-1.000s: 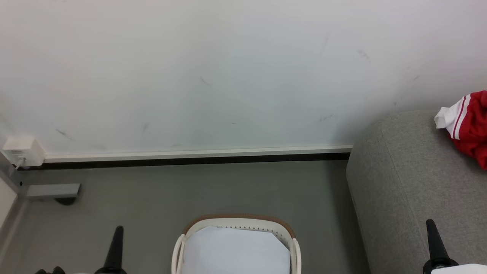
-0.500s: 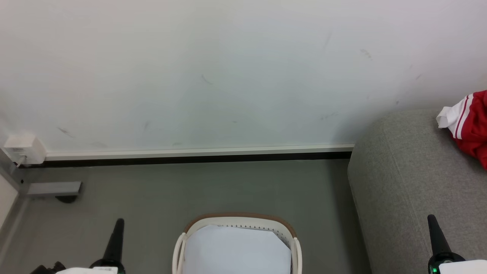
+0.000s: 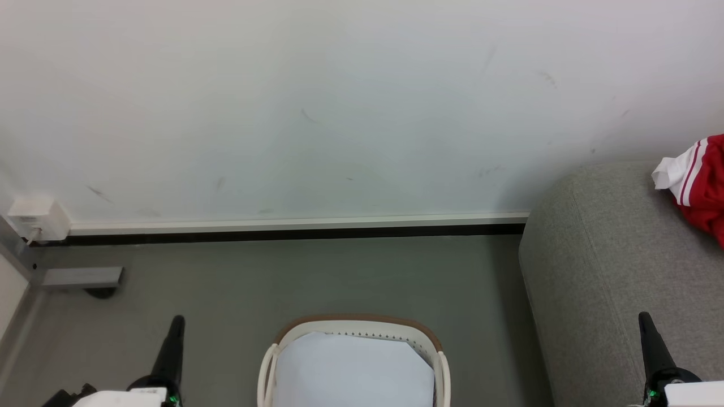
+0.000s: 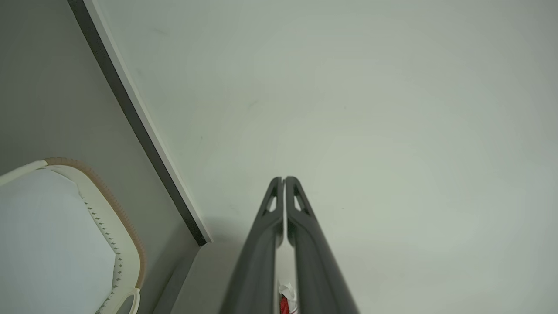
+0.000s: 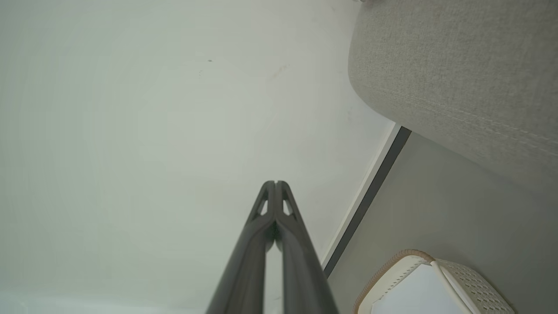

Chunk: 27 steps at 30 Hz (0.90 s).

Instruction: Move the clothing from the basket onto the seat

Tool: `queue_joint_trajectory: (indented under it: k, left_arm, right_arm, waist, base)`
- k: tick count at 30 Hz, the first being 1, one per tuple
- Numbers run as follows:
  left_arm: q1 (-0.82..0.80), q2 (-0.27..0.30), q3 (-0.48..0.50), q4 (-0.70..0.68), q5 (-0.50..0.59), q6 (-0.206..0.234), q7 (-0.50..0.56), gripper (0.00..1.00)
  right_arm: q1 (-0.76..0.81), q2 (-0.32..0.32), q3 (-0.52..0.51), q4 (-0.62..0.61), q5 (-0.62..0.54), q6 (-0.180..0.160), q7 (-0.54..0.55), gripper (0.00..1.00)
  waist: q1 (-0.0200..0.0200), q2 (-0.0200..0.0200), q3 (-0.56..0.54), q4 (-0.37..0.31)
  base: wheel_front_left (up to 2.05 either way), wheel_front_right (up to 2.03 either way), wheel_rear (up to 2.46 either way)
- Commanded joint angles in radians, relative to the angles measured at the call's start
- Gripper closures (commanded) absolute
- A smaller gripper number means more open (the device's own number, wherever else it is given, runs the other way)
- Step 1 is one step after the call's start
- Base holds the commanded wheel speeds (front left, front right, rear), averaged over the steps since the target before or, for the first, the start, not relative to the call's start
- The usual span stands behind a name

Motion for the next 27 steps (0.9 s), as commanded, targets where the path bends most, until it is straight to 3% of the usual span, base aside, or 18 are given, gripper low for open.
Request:
queue_joint_trajectory:
  k: [1,27]
  left_arm:
    - [-0.017,0.004,0.006,0.003,-0.031,-0.006,0.008,1.00]
    - [-0.052,0.002,0.015,0.020,-0.197,-0.015,0.053,1.00]
  right_arm:
    - [-0.017,-0.006,-0.004,-0.009,0.021,-0.002,0.006,1.00]
    - [-0.035,-0.007,-0.022,-0.017,0.176,-0.002,0.052,1.00]
  waist:
    - [0.0000,0.0000,0.001,0.000]
    - [0.0000,0.0000,0.010,0.008]
  base:
    - [0.00,0.00,0.00]
    - [0.00,0.00,0.00]
